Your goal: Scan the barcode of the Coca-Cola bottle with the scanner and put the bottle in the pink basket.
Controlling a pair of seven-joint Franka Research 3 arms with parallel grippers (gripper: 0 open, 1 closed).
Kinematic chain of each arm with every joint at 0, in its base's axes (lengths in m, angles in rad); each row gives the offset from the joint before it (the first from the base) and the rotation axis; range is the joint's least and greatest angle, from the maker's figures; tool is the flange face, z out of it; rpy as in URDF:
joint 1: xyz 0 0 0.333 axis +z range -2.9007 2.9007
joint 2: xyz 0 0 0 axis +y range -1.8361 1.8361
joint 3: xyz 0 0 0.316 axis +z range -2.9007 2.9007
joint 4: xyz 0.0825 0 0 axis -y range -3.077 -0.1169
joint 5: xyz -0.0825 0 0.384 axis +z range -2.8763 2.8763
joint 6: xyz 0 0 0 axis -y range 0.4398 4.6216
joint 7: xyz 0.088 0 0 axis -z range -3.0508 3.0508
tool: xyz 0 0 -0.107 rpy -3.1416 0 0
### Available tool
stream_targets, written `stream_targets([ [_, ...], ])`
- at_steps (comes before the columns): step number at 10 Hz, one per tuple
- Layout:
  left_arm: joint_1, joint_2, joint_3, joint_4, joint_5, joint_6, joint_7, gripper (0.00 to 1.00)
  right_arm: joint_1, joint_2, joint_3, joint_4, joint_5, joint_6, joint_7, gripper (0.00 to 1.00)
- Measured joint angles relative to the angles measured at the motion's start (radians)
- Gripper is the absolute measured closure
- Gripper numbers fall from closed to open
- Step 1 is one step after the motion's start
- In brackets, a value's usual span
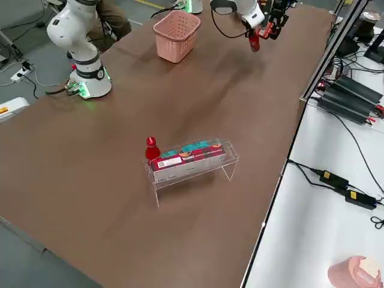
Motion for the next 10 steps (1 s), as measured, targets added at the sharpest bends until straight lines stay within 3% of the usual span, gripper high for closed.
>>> stream_targets([
  [2,0.0,0.0,0.0,0.0,0.0,0.0,0.0,0.64,-0.01,-0.009,-0.001,0.001,0.0,0.0,-0.002,0.67],
  [4,0.0,0.0,0.0,0.001,0.0,0.0,0.0,0.64,-0.037,-0.074,-0.003,-0.025,-0.001,-0.061,-0.01,0.67],
  [7,0.0,0.0,-0.001,0.001,-0.003,-0.01,-0.009,0.64,-0.11,-0.266,-0.007,-0.115,-0.002,-0.304,-0.057,0.67],
  [10,0.0,0.0,0.011,-0.006,-0.003,-0.053,-0.043,0.64,-0.118,-0.445,-0.008,-0.155,-0.001,-0.593,0.01,0.67],
])
